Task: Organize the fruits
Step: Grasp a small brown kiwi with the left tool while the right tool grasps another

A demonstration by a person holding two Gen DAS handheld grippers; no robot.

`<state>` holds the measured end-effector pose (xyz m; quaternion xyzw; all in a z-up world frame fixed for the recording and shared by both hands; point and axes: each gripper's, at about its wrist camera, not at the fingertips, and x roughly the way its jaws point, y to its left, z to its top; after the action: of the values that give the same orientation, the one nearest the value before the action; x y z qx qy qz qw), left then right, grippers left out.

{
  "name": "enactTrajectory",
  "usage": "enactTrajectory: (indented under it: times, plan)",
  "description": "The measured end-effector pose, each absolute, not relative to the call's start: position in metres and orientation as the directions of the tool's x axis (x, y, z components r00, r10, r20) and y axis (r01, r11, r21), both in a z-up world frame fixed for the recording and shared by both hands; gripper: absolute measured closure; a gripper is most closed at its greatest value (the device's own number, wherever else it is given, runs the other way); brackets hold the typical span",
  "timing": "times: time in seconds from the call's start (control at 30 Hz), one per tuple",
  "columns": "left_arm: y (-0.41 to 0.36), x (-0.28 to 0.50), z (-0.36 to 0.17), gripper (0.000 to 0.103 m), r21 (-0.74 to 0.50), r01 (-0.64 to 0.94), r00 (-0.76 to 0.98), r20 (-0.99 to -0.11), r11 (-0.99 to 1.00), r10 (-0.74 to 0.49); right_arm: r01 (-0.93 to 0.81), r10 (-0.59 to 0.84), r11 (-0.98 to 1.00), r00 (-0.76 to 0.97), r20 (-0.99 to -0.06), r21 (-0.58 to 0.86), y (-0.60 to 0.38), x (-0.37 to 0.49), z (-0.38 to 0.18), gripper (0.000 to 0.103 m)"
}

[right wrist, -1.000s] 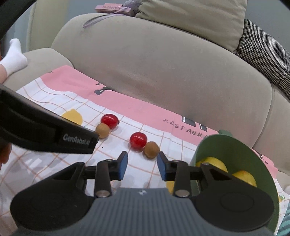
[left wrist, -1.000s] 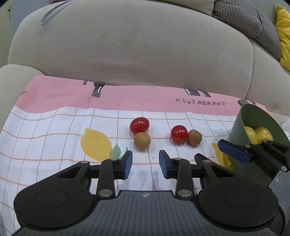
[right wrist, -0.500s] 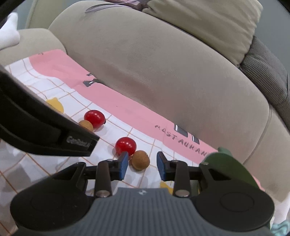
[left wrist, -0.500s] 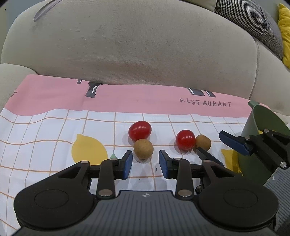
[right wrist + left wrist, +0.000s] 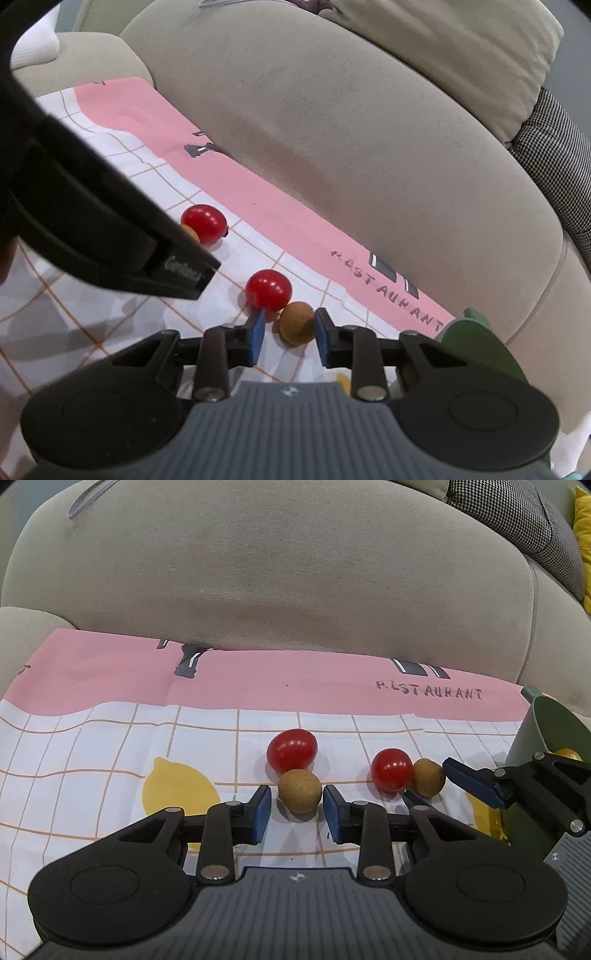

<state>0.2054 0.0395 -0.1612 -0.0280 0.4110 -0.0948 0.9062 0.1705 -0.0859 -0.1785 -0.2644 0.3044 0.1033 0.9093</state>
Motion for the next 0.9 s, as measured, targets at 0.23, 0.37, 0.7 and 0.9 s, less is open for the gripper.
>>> enactTrajectory:
  times: [0.23, 0.37, 0.7, 0.9]
  plan:
    - [0.042, 0.206, -0.162, 0.074, -0.127, 0.15, 0.648, -0.736, 0.981, -0.194, -0.355, 0.011, 0.819, 0.794, -0.607, -0.451, -0.083, 0.173, -0.182, 0.079]
    - [0.042, 0.204, -0.162, 0.074, -0.116, 0.154, 0.65, -0.736, 0.981, -0.189, -0.363, 0.0, 0.803, 0.793, -0.609, -0.472, -0.082, 0.177, -0.186, 0.079]
    - [0.05, 0.196, -0.156, 0.074, -0.142, 0.135, 0.642, -0.741, 0.981, -0.196, -0.39, 0.018, 0.799, 0.777, -0.629, -0.458, -0.086, 0.18, -0.182, 0.083]
    - [0.049, 0.182, -0.145, 0.074, -0.131, 0.145, 0.638, -0.745, 0.981, -0.194, -0.402, 0.043, 0.81, 0.767, -0.64, -0.427, -0.091, 0.169, -0.171, 0.083]
